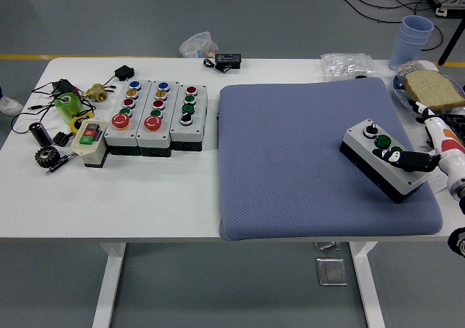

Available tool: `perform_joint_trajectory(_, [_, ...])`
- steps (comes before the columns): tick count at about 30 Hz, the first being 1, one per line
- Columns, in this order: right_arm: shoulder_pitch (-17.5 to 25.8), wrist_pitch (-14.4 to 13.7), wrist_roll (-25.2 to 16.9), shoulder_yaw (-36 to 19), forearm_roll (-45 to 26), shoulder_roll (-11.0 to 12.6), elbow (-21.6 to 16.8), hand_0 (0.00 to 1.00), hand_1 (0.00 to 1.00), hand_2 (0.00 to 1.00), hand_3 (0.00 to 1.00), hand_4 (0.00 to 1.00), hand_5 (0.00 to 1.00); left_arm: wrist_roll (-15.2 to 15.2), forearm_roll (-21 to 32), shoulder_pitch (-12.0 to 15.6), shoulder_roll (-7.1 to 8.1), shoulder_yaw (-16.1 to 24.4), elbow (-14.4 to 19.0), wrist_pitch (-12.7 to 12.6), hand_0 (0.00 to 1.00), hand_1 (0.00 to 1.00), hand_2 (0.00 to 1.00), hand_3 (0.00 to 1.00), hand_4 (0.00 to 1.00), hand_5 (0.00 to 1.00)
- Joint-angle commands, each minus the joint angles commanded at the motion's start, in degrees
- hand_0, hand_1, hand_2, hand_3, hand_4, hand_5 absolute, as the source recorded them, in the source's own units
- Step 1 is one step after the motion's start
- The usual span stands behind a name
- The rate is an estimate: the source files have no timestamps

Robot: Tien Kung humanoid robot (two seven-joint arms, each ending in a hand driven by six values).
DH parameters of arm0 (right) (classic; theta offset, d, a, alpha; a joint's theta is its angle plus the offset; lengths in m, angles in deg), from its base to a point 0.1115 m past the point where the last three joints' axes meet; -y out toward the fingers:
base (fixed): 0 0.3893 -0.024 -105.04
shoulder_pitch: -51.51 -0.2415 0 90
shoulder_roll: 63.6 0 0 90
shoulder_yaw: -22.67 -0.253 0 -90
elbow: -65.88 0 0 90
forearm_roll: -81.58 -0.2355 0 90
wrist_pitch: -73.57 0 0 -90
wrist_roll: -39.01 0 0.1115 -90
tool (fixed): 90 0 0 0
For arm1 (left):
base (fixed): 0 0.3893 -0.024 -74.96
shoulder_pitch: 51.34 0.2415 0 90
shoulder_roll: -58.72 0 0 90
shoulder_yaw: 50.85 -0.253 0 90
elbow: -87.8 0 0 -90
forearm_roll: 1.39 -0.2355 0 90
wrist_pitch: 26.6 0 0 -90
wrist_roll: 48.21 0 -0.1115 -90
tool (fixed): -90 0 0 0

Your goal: Pick up the button,place it on the desk,press the button,press the button

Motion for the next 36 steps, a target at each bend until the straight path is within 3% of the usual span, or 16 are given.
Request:
perform_joint_trajectory(9, [-6.0, 3.7, 4.1, 3.3, -2.7, -2.6, 5.7, 0.998, 0.955, 0.996, 0.998, 0.998, 0.286, -0.1, 0.6, -0.2, 0.0, -0.1, 0.0, -0.2, 0.554, 0.421, 0.425, 0.428, 0.265, 0.401])
perform_joint_trajectory(19, [-11.5, 5.3, 5.8, 6.6, -5.2, -5.4, 12.0, 0.998, 0.948, 0.99, 0.998, 0.998, 0.295, 0.0, 0.4, -0.2, 0.0, 0.0, 0.0, -0.2, 0.555, 0.421, 0.425, 0.428, 0.265, 0.401])
perform_joint_trajectory(21, [-13.1, 8.1, 8.2, 7.9, -5.3, -5.7, 13.9, 0.948, 0.914, 0.982, 0.983, 0.998, 0.293, 0.0, 0.3, -0.2, 0.0, 0.0, 0.0, -0.2, 0.555, 0.421, 0.425, 0.429, 0.265, 0.401])
perform_joint_trajectory(26, [-15.2, 11.4, 10.5, 10.4, -5.1, -5.5, 16.6, 0.948, 0.914, 0.982, 0.983, 0.998, 0.293, 0.0, 0.7, -0.2, 0.0, -0.3, 0.0, -0.2, 0.555, 0.421, 0.425, 0.429, 0.265, 0.401])
perform_joint_trajectory(27, [-15.5, 11.9, 11.0, 10.9, -4.9, -5.5, 17.0, 0.885, 0.85, 0.93, 0.941, 0.998, 0.29, 0.0, 0.9, -0.2, 0.0, -0.3, 0.0, -0.2, 0.555, 0.421, 0.425, 0.429, 0.265, 0.399])
perform_joint_trajectory(32, [-17.0, 13.3, 11.1, 12.4, -3.2, -5.6, 19.2, 0.885, 0.85, 0.93, 0.941, 0.998, 0.29, -0.1, 1.2, -0.3, 0.0, -0.3, 0.0, -0.3, 0.555, 0.421, 0.425, 0.429, 0.265, 0.399])
perform_joint_trajectory(33, [-17.2, 13.1, 11.1, 12.6, -2.7, -5.6, 19.4, 0.772, 0.712, 0.814, 0.862, 0.998, 0.288, -0.1, 1.3, -0.4, 0.0, -0.2, 0.0, -0.3, 0.554, 0.422, 0.425, 0.429, 0.265, 0.399])
perform_joint_trajectory(36, [-17.7, 12.8, 11.1, 13.1, -1.5, -5.6, 20.2, 0.772, 0.712, 0.814, 0.862, 0.998, 0.288, -0.1, 1.3, -0.4, 0.0, -0.1, 0.0, -0.4, 0.554, 0.422, 0.425, 0.429, 0.265, 0.399])
